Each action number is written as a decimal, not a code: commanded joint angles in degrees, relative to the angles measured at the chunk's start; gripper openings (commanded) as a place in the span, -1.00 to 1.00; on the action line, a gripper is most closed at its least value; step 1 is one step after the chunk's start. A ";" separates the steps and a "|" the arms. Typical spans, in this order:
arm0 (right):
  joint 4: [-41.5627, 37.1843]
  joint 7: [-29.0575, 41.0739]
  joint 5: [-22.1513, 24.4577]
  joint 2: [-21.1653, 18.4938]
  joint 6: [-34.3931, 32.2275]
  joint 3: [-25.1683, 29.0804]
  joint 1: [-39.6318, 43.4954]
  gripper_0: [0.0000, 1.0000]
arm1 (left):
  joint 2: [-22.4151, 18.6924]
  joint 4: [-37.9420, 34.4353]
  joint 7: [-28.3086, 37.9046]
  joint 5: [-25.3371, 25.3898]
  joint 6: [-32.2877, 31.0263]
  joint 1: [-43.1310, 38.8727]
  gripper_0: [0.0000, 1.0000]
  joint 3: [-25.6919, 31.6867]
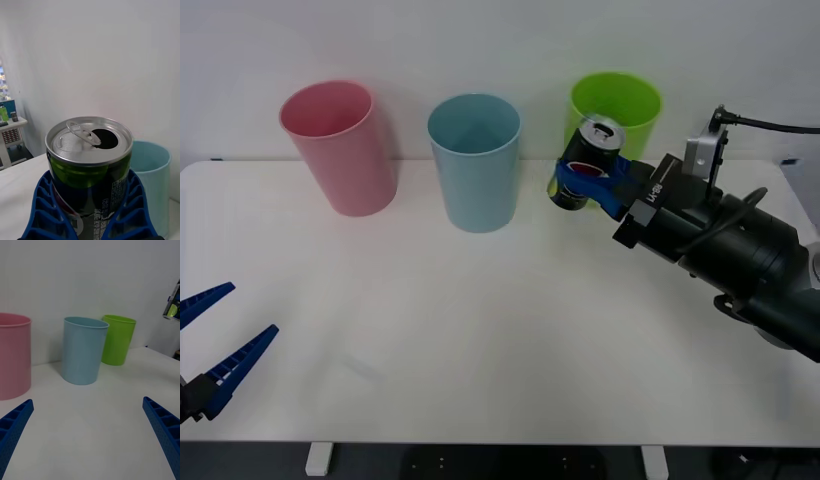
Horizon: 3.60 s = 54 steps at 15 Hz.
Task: Grasp the object on the table and drop it into the matching bin: aluminum can to the light blue bin, PET bottle to the pink bin.
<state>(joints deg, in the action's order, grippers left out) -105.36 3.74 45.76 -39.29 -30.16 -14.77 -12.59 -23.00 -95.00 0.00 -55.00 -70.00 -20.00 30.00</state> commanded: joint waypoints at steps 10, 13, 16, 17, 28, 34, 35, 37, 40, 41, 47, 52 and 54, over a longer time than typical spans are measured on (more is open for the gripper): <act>31.71 1.18 4.34 12.66 5.72 -7.55 -30.21 -1.00 | 0.00 0.00 0.00 0.00 0.00 0.00 1.00 0.00; 39.97 1.09 5.66 17.23 7.22 -7.55 -35.84 -1.00 | 0.00 0.00 0.00 0.00 0.00 0.00 1.00 0.00; 47.00 0.56 6.71 21.10 8.98 -7.55 -40.67 -1.00 | 0.00 0.00 0.00 0.00 0.00 0.00 1.00 0.00; 49.82 0.30 7.15 22.68 9.94 -7.55 -42.61 -1.00 | 0.00 0.00 0.00 0.00 0.00 0.00 1.00 0.00; 59.66 -1.46 7.33 27.78 13.90 -7.91 -49.29 -1.00 | 0.00 0.00 0.00 0.00 0.00 0.00 1.00 0.00; 59.66 -2.25 7.33 27.07 13.81 -7.91 -49.20 1.00 | 0.00 0.00 0.00 0.00 0.00 0.00 1.00 0.00; 59.66 -2.34 7.33 26.90 13.72 -7.91 -49.20 1.00 | 0.00 0.00 0.00 0.00 0.00 0.00 1.00 0.00; 59.66 -2.34 7.33 26.55 13.37 -7.91 -49.29 1.00 | 0.00 0.00 0.00 0.00 0.00 0.00 1.00 0.00; 59.40 -2.51 6.80 25.75 12.40 -7.82 -48.93 1.00 | 0.00 0.00 0.00 0.00 0.00 0.00 1.00 0.00; 58.52 -2.60 6.80 25.14 11.96 -7.91 -48.14 1.00 | 0.00 0.00 0.00 0.00 0.00 0.00 1.00 0.00; 44.81 -1.72 6.80 19.16 10.91 -8.52 -38.65 1.00 | 0.00 0.00 0.00 0.00 0.00 0.00 1.00 0.00; 29.07 -0.75 6.80 11.34 10.03 -8.96 -26.35 1.00 | 0.00 0.00 0.00 0.00 0.00 0.00 1.00 0.00; 22.39 -1.19 5.92 7.21 9.77 -8.87 -20.11 1.00 | 0.00 0.00 0.00 0.00 0.00 0.00 1.00 0.00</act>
<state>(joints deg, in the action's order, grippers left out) -80.74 2.85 52.23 -30.62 -20.35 -23.72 -34.73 -23.00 -95.00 0.00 -55.00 -70.00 -20.00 30.00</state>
